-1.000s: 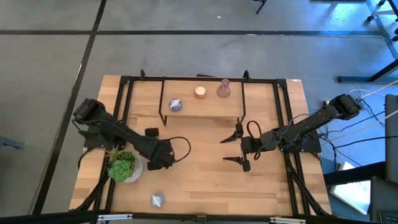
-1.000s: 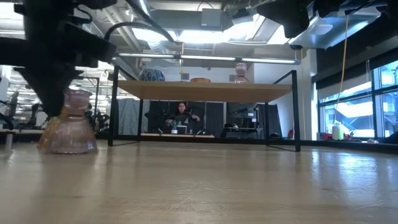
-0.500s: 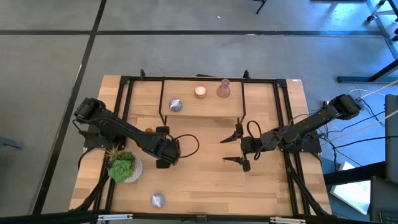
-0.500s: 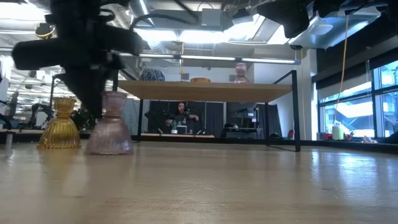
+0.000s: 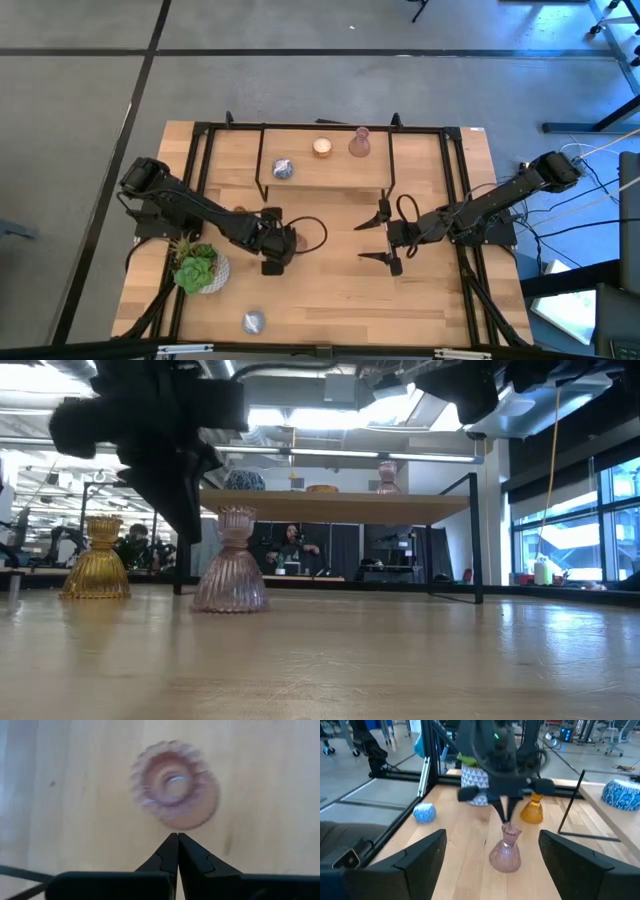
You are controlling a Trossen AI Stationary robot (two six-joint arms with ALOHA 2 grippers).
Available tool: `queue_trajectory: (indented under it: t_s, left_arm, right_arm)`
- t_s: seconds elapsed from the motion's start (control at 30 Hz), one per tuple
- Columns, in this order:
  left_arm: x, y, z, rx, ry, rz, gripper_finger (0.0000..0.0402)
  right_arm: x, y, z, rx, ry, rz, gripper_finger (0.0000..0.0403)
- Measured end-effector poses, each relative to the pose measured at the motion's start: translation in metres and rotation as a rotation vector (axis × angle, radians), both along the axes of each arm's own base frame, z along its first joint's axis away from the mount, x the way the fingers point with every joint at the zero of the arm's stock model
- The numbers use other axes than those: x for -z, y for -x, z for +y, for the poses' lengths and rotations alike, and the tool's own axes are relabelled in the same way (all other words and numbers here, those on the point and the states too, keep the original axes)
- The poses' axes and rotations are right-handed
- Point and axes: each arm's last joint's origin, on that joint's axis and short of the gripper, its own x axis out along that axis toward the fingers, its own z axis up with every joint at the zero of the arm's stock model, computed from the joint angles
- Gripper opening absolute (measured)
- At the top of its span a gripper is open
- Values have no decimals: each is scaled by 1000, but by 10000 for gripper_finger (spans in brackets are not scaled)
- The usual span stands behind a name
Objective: Pick & Place candle stick holders
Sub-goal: Put the pink glass candle holder on the shelf
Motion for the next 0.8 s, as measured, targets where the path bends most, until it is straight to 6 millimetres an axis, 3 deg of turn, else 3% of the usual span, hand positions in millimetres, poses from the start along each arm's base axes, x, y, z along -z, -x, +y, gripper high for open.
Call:
queue_trajectory:
  t_s: [0.23,0.47,0.63,0.8]
  left_arm:
    - [-8,11,-44,0,-43,-208,3]
    - [-51,51,-72,-8,-255,-522,2]
    - [-69,76,-65,-82,-229,-586,2]
    - [-54,111,-44,-165,-138,-670,2]
  right_arm:
    - [2,1,0,2,-6,20,321]
    - [2,0,0,3,-9,19,321]
    - [1,0,0,1,-4,13,321]
    - [1,0,0,0,-1,14,321]
